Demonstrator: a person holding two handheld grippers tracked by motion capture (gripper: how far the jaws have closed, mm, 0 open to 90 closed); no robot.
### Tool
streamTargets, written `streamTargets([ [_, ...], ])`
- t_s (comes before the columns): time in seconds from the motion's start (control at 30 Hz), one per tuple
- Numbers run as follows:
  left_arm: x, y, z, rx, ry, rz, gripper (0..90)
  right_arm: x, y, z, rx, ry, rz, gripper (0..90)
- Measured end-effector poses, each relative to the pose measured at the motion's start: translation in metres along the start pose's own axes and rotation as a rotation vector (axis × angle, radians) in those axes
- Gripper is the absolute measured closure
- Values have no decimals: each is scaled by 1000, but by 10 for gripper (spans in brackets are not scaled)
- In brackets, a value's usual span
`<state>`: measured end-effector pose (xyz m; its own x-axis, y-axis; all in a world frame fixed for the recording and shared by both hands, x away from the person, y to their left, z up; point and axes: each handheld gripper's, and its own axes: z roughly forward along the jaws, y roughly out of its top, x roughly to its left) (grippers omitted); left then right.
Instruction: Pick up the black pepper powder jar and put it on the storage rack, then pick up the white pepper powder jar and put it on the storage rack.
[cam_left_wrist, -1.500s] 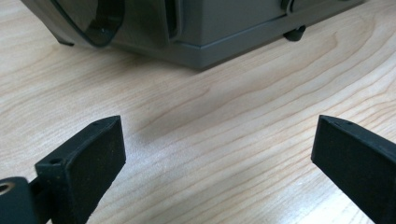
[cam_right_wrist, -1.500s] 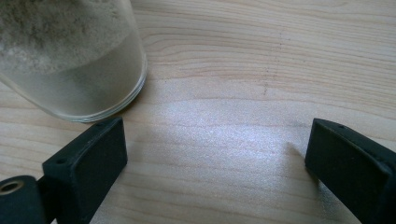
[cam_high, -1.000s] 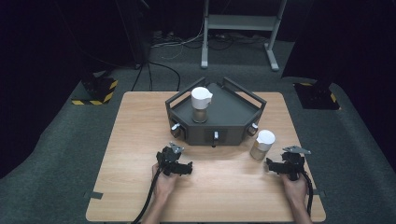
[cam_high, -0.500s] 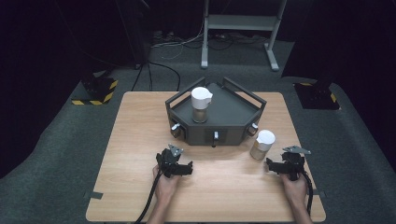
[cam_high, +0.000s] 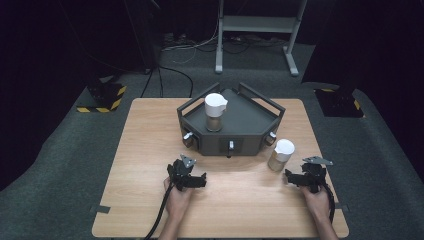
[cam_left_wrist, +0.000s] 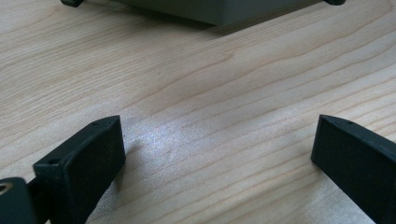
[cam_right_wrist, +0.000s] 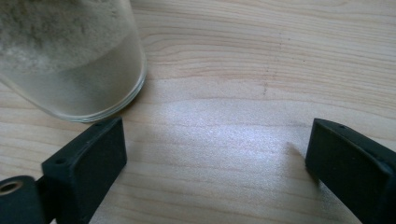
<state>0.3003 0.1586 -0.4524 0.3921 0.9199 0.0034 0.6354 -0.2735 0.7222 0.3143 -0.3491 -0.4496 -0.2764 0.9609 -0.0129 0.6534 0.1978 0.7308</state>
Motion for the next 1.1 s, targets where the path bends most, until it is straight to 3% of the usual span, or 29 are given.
streamTargets([
  [0.67,0,0,0,0,0,-2,26,4,0,-1,9,-17,19,13],
  [0.9,0,0,0,0,0,-2,26,2,-3,-4,3,8,4,29],
  [1.1,0,0,0,0,0,-2,26,-7,-12,-9,-25,86,-7,53],
])
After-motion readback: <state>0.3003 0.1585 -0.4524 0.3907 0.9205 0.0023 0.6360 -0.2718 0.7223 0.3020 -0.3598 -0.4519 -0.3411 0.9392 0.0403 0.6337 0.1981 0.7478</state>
